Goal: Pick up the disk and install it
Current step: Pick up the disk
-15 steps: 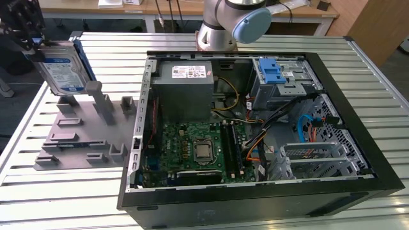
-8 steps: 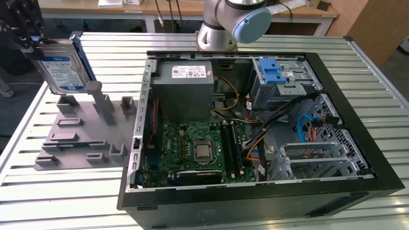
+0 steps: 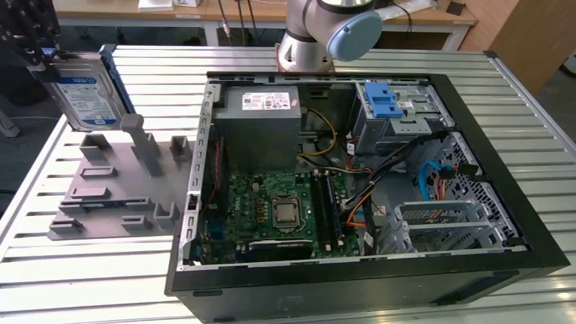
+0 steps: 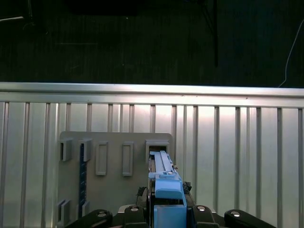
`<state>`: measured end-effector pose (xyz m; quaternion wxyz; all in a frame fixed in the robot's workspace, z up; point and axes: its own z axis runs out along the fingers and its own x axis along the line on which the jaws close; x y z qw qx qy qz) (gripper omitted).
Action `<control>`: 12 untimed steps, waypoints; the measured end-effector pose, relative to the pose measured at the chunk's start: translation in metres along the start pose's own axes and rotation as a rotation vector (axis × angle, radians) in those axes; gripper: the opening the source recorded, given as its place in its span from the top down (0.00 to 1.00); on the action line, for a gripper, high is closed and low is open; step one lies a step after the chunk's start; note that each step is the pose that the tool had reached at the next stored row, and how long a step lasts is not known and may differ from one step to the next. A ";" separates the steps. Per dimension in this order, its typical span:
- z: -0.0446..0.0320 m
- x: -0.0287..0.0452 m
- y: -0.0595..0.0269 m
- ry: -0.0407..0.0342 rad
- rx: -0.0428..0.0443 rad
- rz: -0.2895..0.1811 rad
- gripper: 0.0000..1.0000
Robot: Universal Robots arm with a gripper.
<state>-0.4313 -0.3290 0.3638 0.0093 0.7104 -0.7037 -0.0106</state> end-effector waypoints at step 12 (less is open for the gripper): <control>-0.0066 0.0000 0.0002 0.0000 0.0000 0.000 0.64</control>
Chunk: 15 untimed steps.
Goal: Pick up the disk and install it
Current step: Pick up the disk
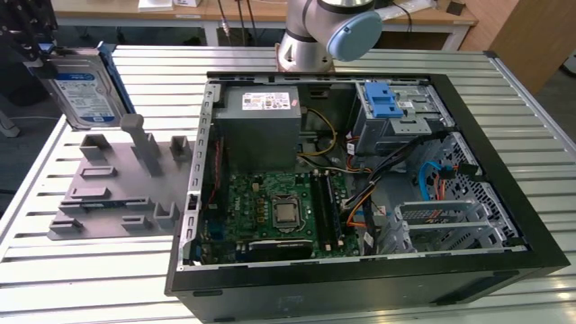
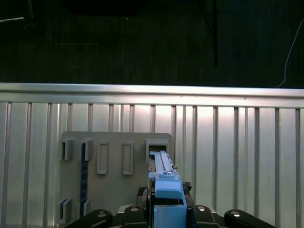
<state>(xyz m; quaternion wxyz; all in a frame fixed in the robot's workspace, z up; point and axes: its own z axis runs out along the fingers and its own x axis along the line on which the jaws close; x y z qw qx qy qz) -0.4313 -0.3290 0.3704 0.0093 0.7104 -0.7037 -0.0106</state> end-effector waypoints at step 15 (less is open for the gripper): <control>-0.0103 0.0000 0.0003 0.0000 0.0000 0.000 0.64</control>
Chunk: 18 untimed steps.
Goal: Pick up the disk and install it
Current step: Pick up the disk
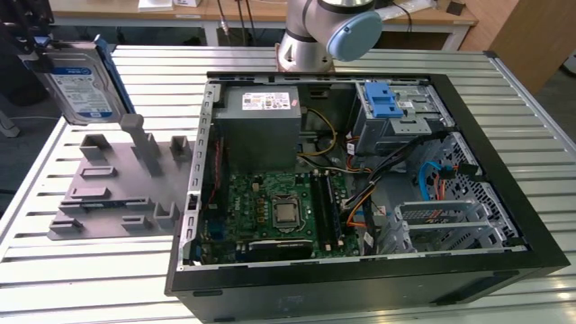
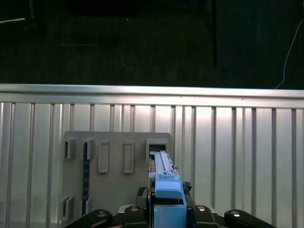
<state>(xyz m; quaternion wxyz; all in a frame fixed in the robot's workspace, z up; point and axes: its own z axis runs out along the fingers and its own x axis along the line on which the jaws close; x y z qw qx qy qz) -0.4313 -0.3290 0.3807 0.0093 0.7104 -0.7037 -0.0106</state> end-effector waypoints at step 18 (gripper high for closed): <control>-0.0147 -0.0002 0.0004 0.0000 0.0001 0.000 0.64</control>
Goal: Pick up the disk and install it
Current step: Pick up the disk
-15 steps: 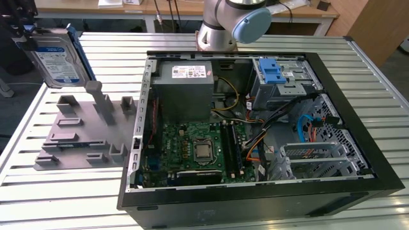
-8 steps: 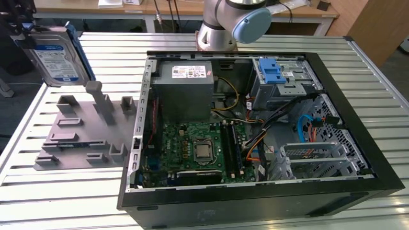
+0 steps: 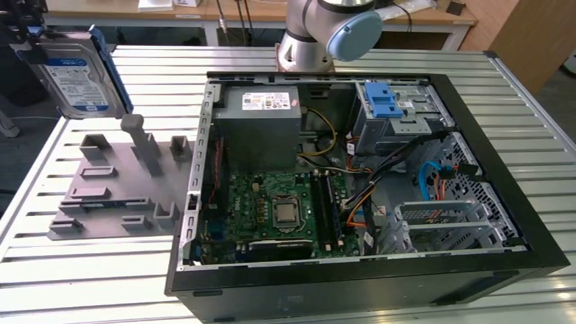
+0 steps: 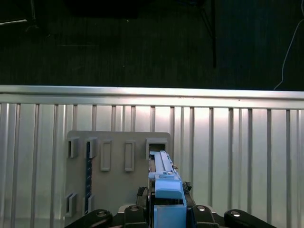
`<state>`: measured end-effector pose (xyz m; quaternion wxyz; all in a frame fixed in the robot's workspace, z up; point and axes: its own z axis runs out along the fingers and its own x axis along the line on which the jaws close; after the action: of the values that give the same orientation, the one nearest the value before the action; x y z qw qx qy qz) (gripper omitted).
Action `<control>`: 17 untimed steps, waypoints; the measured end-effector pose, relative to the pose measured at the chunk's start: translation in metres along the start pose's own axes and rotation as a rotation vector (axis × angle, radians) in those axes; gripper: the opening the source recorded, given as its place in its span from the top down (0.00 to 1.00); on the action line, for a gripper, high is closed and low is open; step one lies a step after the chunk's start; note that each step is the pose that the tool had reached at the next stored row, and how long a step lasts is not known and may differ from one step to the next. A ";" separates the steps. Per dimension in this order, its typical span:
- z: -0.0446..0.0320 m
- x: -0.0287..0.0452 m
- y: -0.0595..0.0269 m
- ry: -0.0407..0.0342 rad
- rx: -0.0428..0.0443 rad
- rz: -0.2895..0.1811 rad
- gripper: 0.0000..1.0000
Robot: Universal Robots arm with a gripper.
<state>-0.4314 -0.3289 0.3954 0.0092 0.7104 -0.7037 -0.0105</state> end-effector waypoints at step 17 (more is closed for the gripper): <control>-0.0145 -0.0001 0.0025 0.0001 0.0106 0.000 0.64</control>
<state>-0.4334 -0.3288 0.4100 0.0055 0.7104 -0.7038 -0.0068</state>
